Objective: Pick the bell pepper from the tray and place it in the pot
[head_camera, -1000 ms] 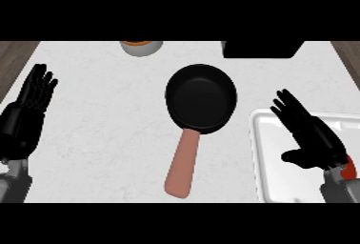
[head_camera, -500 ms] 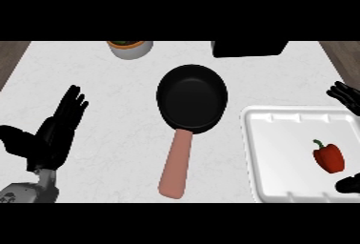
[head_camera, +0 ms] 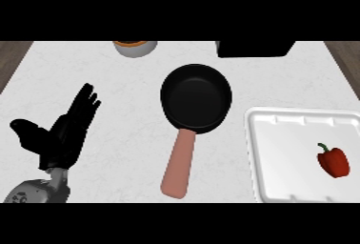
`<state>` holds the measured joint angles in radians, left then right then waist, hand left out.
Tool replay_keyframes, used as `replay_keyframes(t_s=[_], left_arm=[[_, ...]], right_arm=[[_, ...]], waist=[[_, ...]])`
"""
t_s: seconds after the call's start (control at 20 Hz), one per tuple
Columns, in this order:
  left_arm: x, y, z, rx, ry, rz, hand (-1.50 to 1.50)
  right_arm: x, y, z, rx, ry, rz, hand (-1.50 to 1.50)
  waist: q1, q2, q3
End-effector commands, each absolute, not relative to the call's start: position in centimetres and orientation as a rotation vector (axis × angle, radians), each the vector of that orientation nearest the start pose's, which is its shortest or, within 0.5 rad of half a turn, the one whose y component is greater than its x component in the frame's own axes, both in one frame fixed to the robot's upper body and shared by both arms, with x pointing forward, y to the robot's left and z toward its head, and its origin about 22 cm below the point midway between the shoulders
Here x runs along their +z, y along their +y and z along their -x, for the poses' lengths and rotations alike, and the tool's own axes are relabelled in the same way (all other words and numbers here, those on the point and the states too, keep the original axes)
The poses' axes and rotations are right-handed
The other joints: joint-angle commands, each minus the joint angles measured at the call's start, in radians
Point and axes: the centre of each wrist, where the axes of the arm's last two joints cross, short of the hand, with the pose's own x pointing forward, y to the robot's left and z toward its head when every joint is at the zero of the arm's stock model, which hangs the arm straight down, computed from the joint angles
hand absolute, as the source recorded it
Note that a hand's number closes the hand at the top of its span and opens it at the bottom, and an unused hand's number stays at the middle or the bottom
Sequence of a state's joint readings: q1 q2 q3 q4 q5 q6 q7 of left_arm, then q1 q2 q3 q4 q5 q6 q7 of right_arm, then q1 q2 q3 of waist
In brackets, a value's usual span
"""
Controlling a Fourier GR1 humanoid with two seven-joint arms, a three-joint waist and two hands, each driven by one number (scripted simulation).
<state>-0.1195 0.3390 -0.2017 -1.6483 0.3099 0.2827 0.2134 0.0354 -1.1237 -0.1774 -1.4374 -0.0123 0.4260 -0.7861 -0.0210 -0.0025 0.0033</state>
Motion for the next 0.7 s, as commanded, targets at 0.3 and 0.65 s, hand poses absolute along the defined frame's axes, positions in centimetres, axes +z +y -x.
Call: replay_keyframes(t_s=[0.3,0.65], left_arm=[[5.2,24.5,-25.7,0.008,-1.471,-0.001,0.00],[5.0,21.0,-26.1,-0.010,-1.487,-0.031,0.00]], right_arm=[[22.5,-48.4,-22.6,1.513,-1.458,0.340,-1.50],[19.3,-47.5,-23.4,1.510,-1.367,0.359,-1.50]], waist=[[0.027,0.003,-0.004],[0.030,0.005,-0.003]])
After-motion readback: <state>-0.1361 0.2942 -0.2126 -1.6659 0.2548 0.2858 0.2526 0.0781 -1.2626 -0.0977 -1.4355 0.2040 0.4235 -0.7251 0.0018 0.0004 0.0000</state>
